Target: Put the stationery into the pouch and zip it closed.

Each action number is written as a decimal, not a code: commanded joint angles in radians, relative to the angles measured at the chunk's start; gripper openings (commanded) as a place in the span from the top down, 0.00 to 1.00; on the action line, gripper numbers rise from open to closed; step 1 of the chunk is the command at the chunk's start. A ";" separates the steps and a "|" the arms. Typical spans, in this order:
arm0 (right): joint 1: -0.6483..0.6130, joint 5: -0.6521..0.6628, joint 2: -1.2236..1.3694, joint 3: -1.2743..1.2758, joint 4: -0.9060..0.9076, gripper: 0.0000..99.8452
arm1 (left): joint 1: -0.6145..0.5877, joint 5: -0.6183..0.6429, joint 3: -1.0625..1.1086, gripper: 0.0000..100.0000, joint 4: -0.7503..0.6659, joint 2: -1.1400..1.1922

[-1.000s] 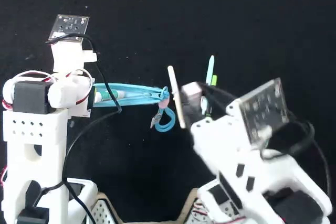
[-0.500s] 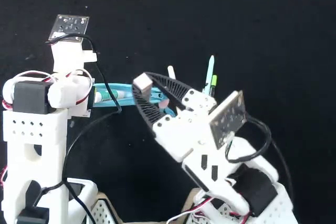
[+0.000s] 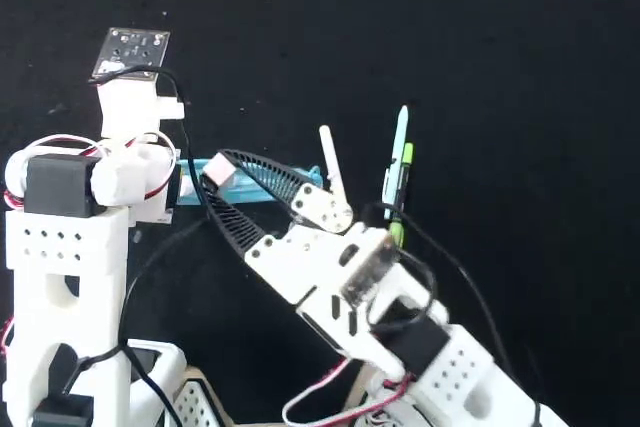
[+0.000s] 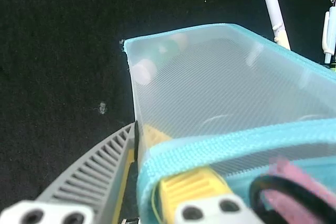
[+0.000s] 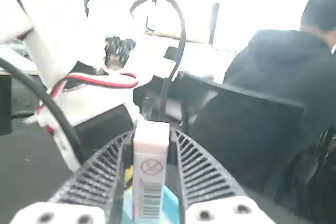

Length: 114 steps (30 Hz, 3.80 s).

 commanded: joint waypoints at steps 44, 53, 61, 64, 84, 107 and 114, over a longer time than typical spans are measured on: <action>0.773 -0.218 0.309 -0.263 0.638 0.86 | 0.010 0.000 -0.005 0.97 0.000 0.009; 0.821 -0.348 0.849 -0.515 0.643 0.85 | 0.008 0.000 -0.001 0.97 0.000 0.009; 0.876 -0.364 1.320 -0.872 0.651 0.85 | 0.010 0.000 -0.001 0.97 0.000 0.009; 0.887 -0.364 1.468 -0.997 0.687 0.85 | 0.010 0.000 -0.001 0.97 0.000 0.009; 0.888 -0.364 2.129 -1.903 1.117 0.86 | 0.010 0.000 0.001 0.97 0.000 0.009; 0.944 -0.341 2.511 -2.930 1.697 0.99 | 0.010 0.000 0.001 0.97 0.000 0.009; 0.942 -0.278 2.371 -2.826 1.700 0.99 | 0.005 0.000 0.001 0.97 0.000 0.009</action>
